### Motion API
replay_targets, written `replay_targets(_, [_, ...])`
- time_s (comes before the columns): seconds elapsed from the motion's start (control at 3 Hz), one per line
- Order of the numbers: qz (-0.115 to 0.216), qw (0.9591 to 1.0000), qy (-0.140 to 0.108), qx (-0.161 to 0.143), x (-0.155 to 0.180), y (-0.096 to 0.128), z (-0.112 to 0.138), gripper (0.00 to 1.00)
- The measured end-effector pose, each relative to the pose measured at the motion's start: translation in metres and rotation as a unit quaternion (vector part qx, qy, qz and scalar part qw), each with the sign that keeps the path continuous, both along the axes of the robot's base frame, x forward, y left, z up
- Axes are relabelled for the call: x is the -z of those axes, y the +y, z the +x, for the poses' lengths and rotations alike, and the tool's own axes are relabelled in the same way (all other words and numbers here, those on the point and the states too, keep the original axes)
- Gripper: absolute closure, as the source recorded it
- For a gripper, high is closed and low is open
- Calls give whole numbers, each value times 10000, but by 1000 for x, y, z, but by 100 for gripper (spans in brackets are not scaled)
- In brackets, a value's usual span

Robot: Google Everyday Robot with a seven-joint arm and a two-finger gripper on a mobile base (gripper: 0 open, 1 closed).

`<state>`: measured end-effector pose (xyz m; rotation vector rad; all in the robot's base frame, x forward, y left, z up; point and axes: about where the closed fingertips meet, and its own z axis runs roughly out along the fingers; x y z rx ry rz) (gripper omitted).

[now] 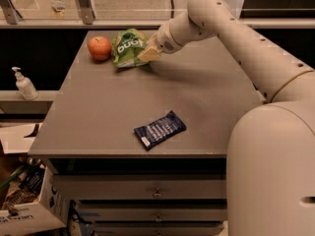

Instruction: Move green rice chip bag near apple

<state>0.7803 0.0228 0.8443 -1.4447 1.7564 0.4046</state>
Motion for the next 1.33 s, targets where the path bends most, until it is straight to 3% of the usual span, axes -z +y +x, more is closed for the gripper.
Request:
replay_targets(0.33, [-32,10000,48,-13,3,1,-2,13])
replay_targets(0.67, [-52,9999,84,-28,6,1,-4,0])
replay_targets(1.0, [-7,10000,94,-21,4,-4,-7,0])
replay_targets(1.33, [191,9997,182,11,0,-24,-13,0])
